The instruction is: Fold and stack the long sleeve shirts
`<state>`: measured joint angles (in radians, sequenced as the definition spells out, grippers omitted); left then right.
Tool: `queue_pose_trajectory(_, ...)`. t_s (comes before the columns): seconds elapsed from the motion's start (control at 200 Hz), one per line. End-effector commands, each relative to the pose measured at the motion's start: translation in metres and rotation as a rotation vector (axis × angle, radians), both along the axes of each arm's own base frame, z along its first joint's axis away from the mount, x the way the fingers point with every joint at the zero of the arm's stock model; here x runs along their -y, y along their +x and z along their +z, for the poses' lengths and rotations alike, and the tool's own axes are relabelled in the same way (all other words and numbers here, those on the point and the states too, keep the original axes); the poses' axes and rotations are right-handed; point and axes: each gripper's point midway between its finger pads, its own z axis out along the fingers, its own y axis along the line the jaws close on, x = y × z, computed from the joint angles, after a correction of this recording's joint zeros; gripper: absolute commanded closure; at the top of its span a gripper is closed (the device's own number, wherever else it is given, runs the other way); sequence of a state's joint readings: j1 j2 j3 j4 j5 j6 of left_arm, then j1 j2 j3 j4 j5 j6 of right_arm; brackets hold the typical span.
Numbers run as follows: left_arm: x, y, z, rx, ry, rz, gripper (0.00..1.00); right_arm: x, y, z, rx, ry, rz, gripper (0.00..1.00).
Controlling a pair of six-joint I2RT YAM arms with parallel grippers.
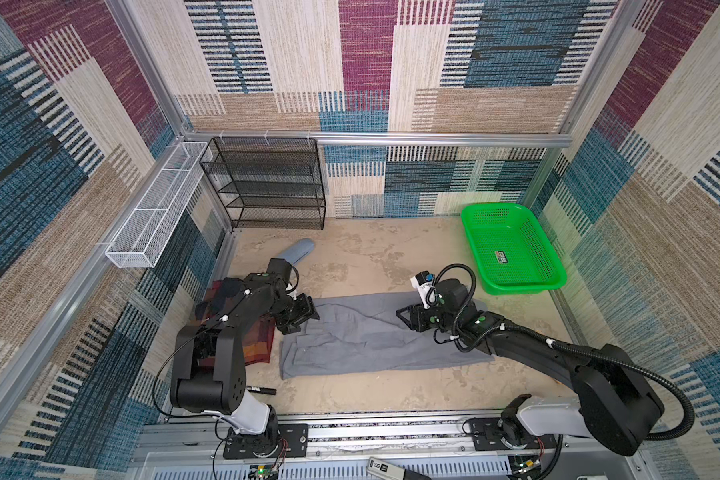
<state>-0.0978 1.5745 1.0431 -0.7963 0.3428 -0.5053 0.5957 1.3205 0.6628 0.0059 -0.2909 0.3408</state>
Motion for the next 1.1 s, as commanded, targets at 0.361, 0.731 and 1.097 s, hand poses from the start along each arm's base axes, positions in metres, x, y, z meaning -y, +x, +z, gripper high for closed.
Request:
queue_pose_trajectory(0.361, -0.003, 0.024, -0.026, -0.038, 0.116, -0.093, 0.7, 0.0, -0.011, 0.024, 0.06, 0.039, 0.034, 0.5)
queue_pose_trajectory(0.731, -0.001, 0.025, -0.029, -0.051, 0.129, -0.136, 1.0, -0.001, -0.011, 0.024, 0.063, 0.042, 0.043, 0.5)
queue_pose_trajectory(1.097, -0.004, 0.029, 0.087, 0.169, 0.132, -0.075, 1.0, 0.013, -0.005, 0.006, 0.019, -0.037, -0.045, 0.49)
